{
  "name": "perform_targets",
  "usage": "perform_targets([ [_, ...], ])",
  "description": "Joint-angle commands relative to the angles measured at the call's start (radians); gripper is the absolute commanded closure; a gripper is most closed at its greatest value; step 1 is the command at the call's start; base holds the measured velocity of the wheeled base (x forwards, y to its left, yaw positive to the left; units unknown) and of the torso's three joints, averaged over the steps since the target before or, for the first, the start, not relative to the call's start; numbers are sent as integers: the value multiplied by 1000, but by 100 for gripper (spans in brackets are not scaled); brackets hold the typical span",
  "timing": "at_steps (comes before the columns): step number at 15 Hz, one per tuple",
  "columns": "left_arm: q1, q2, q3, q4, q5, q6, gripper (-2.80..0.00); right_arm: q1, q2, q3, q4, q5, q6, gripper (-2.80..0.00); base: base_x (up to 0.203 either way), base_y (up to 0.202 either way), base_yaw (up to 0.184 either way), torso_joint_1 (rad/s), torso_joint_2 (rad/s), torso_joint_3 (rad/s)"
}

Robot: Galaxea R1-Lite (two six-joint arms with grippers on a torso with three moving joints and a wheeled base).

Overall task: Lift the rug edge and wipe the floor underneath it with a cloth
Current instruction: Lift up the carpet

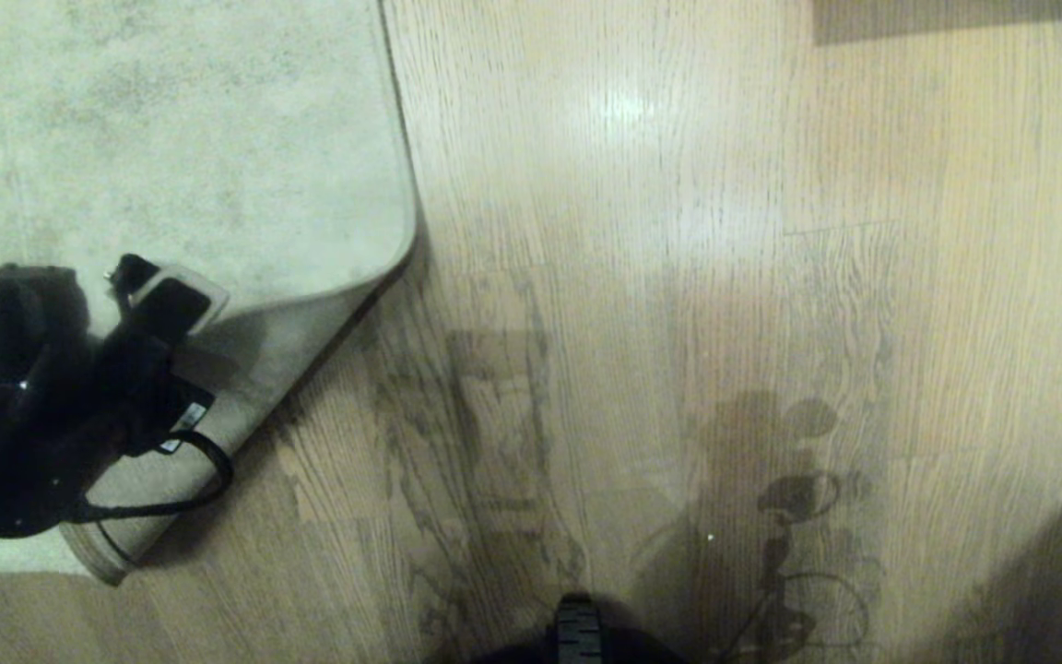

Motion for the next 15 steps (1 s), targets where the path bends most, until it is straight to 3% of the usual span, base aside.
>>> perform_targets([
  [1, 25, -18, -3, -81, -12, 7, 0, 0, 2, 0, 0, 0, -1, 0, 0, 0, 0, 0, 0, 0],
  [5, 47, -55, 11, -125, -18, 40, 0, 0, 2, 0, 0, 0, -1, 0, 0, 0, 0, 0, 0, 0],
  [10, 50, -83, 88, -128, -19, -24, 0, 0, 2, 0, 0, 0, -1, 0, 0, 0, 0, 0, 0, 0],
  [15, 57, -88, 102, -152, -22, -36, 0, 0, 2, 0, 0, 0, -1, 0, 0, 0, 0, 0, 0, 0],
])
